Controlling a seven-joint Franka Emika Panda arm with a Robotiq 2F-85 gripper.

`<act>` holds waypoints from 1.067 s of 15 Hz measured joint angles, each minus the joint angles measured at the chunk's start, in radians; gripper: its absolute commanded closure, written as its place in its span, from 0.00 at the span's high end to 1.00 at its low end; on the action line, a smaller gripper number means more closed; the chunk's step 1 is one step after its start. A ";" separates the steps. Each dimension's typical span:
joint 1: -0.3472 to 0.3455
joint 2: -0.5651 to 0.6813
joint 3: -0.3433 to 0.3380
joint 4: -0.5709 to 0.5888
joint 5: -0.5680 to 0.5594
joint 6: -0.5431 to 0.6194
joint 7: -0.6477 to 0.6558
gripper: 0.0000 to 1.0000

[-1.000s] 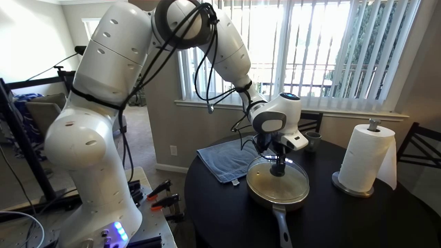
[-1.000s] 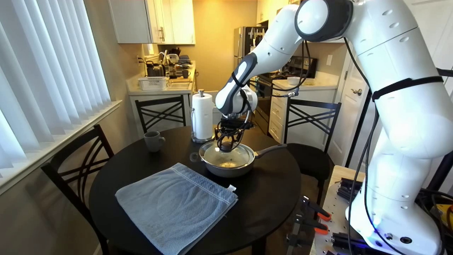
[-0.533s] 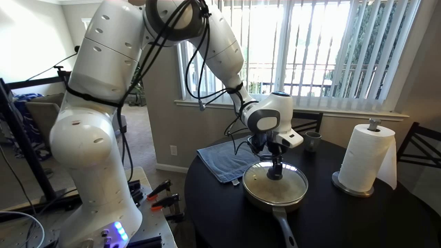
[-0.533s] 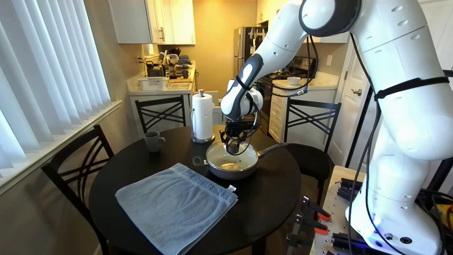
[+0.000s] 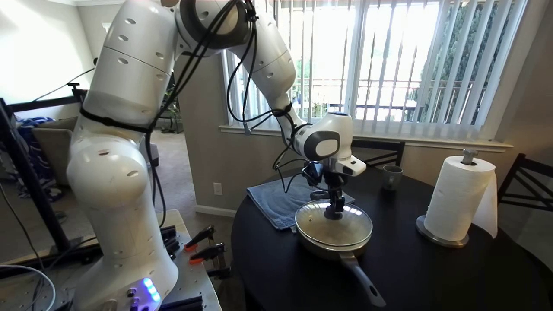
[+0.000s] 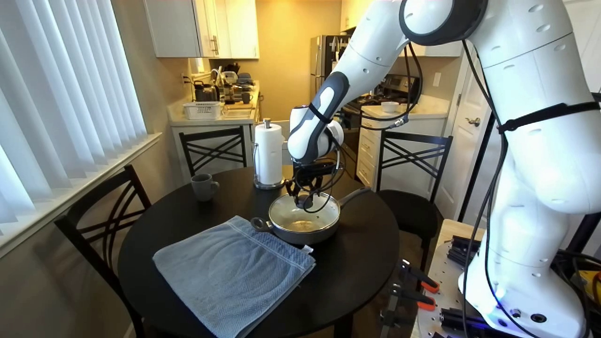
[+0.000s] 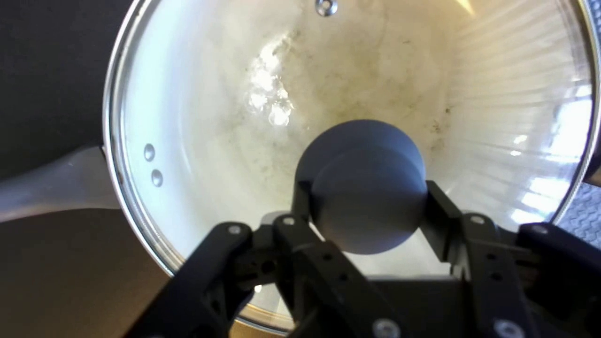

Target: Put the lid on the pot

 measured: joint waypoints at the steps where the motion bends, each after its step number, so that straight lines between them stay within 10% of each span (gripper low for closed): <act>1: 0.002 0.000 0.000 0.000 0.000 -0.001 0.000 0.33; 16: -0.135 -0.004 0.127 -0.011 0.173 0.027 -0.051 0.33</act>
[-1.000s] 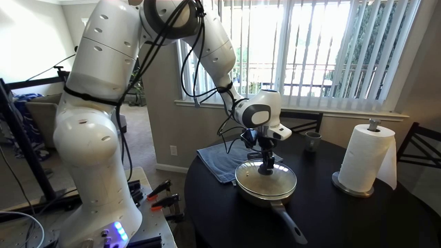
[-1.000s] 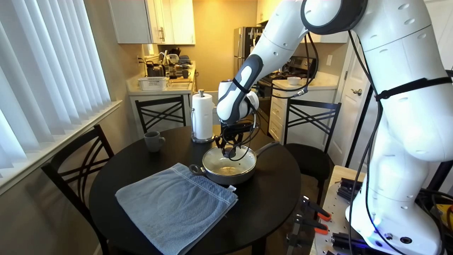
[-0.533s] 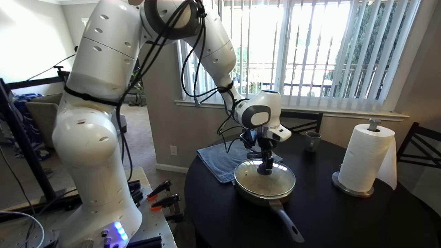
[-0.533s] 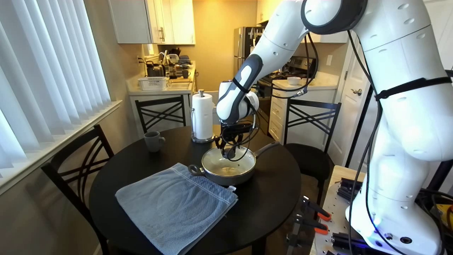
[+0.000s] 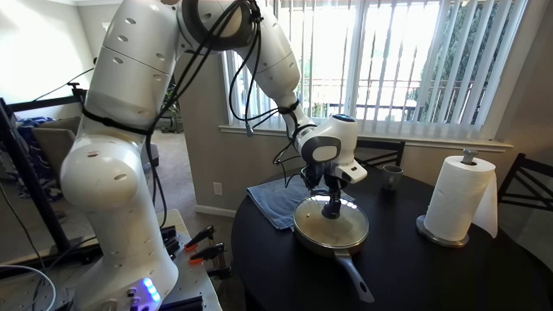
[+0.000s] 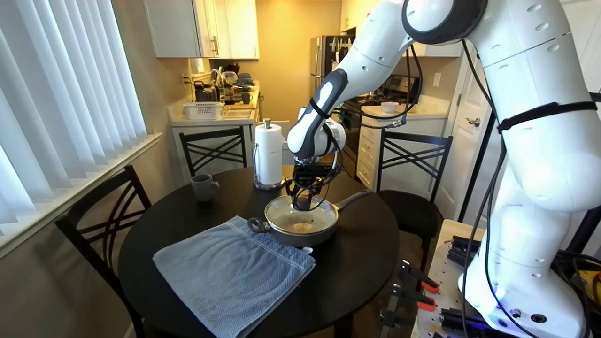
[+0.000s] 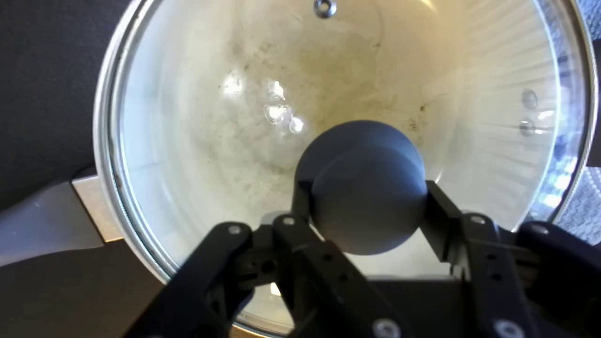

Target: Put the lid on the pot

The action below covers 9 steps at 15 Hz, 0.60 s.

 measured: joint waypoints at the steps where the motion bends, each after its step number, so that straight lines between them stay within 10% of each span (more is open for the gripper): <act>1: 0.000 0.000 0.000 0.000 0.001 0.000 0.000 0.33; 6: 0.013 0.000 -0.016 0.000 -0.010 -0.004 0.003 0.33; 7: 0.023 0.000 -0.025 0.000 -0.022 -0.007 0.009 0.83; 9: 0.046 0.001 -0.051 0.000 -0.056 -0.018 0.028 0.88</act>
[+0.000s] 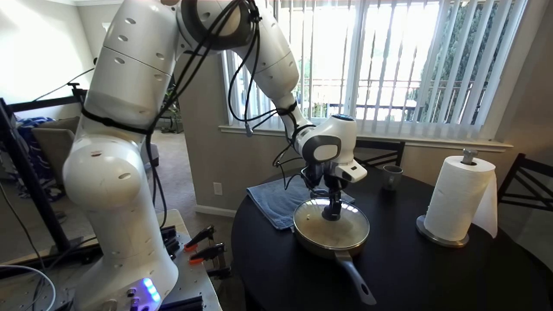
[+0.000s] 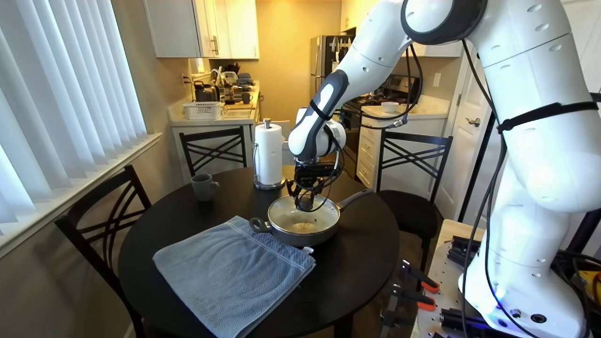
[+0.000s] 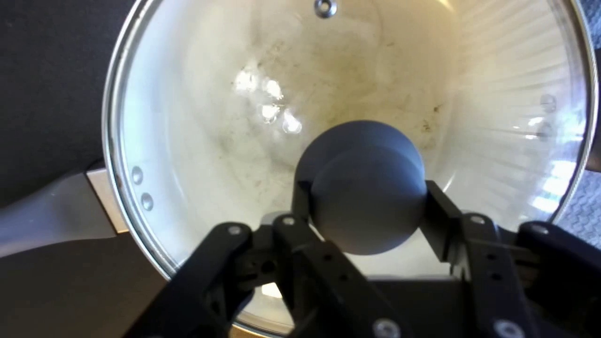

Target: Put the lid on the pot

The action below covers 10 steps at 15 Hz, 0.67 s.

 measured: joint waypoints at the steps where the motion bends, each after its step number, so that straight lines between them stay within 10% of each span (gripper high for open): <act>1: 0.010 0.000 -0.011 0.000 -0.018 -0.008 0.009 0.95; 10: 0.043 -0.023 -0.033 -0.012 -0.061 -0.027 0.018 1.00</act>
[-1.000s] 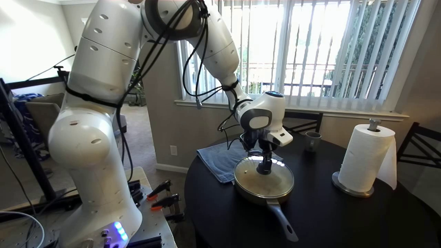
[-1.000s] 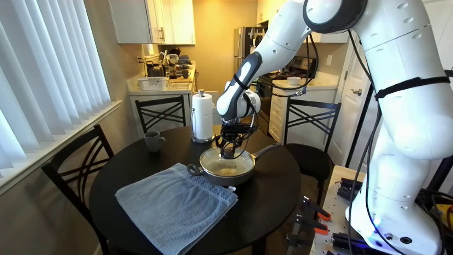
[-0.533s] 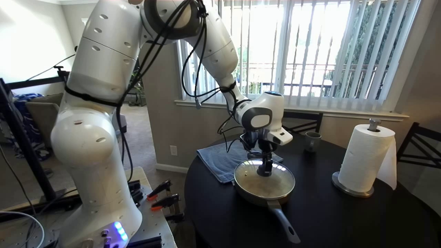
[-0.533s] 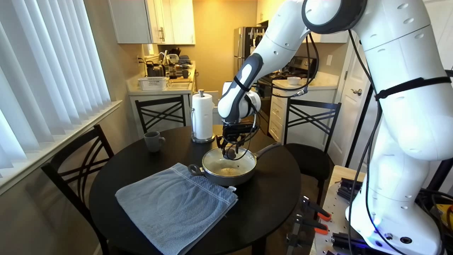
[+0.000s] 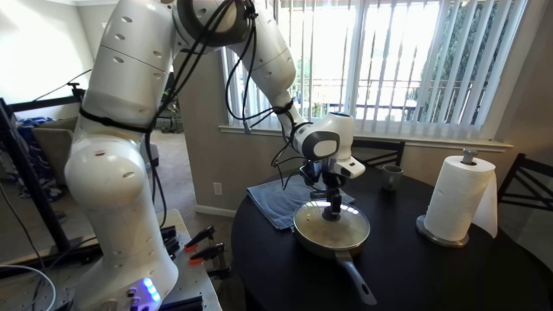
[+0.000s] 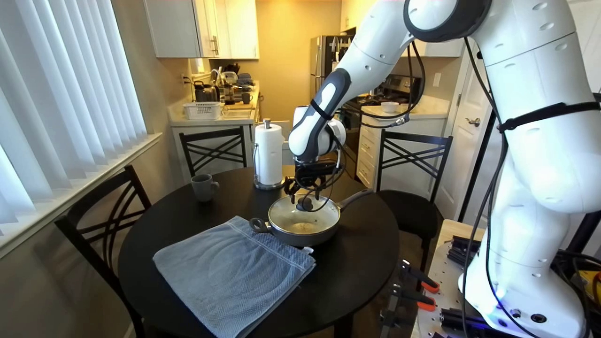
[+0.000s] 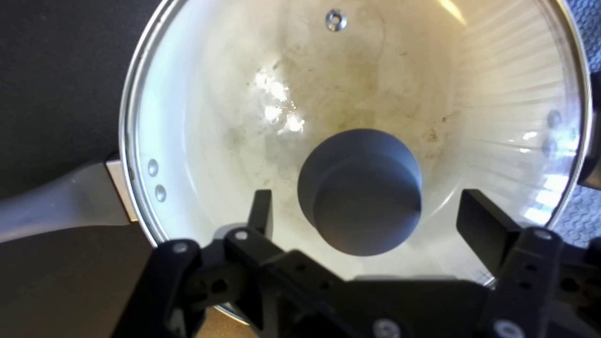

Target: Put the lid on the pot

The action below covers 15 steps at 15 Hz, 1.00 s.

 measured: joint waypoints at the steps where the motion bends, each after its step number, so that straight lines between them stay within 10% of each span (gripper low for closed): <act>1: 0.006 -0.015 0.000 -0.012 -0.004 0.000 0.000 1.00; 15: 0.055 -0.403 0.000 -0.353 -0.203 0.003 0.128 1.00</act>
